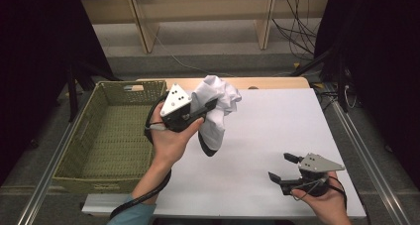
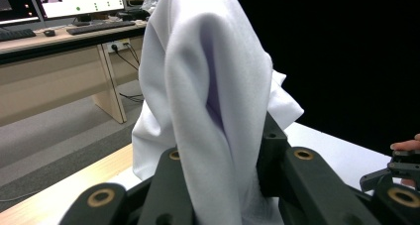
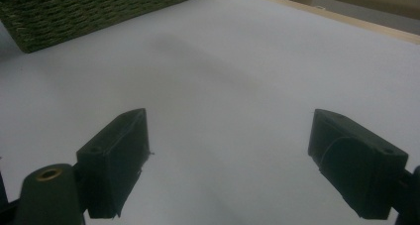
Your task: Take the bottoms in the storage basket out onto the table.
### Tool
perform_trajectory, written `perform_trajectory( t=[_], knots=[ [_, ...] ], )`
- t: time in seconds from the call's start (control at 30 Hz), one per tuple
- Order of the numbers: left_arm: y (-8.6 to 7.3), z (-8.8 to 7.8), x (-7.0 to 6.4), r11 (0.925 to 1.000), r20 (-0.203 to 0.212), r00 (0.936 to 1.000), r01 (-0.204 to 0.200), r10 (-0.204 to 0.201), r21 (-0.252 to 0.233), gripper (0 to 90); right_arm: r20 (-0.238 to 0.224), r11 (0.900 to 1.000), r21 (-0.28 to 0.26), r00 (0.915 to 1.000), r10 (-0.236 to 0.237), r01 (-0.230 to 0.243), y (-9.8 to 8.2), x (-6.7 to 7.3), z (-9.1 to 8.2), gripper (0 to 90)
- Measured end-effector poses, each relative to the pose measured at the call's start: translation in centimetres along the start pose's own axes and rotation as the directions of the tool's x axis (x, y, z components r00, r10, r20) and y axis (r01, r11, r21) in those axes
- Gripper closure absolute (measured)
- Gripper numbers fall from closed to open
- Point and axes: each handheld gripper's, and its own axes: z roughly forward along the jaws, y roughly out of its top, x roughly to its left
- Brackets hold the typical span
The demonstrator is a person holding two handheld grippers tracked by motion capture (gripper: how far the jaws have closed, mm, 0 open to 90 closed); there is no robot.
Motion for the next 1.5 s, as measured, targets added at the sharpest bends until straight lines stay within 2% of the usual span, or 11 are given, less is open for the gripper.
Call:
perform_trajectory(
  t=[0.53,0.7,1.13,1.5],
  knots=[
    [-0.5,0.8,-0.7,0.9996,0.021,0.9997,-0.015,0.014,0.022,74.6,-0.001,1.000,0.000,1.0000,0.000,0.000,0.0,0.0,0.0,17.1],
    [-0.7,1.2,-1.0,0.9997,0.033,0.9994,-0.007,0.007,0.022,74.6,-0.001,1.000,0.000,1.0000,-0.001,0.001,0.0,0.0,0.0,17.0],
    [-1.4,2.0,-1.5,0.9991,0.028,0.9992,-0.031,0.031,0.028,74.6,0.000,1.000,-0.002,1.0000,0.001,-0.001,0.0,0.0,0.0,17.0],
    [-2.0,2.6,-1.8,0.9983,0.042,0.9985,-0.036,0.034,0.047,74.5,-0.001,1.000,0.000,1.0000,-0.001,0.001,0.0,0.0,0.0,17.0]
  ],
)
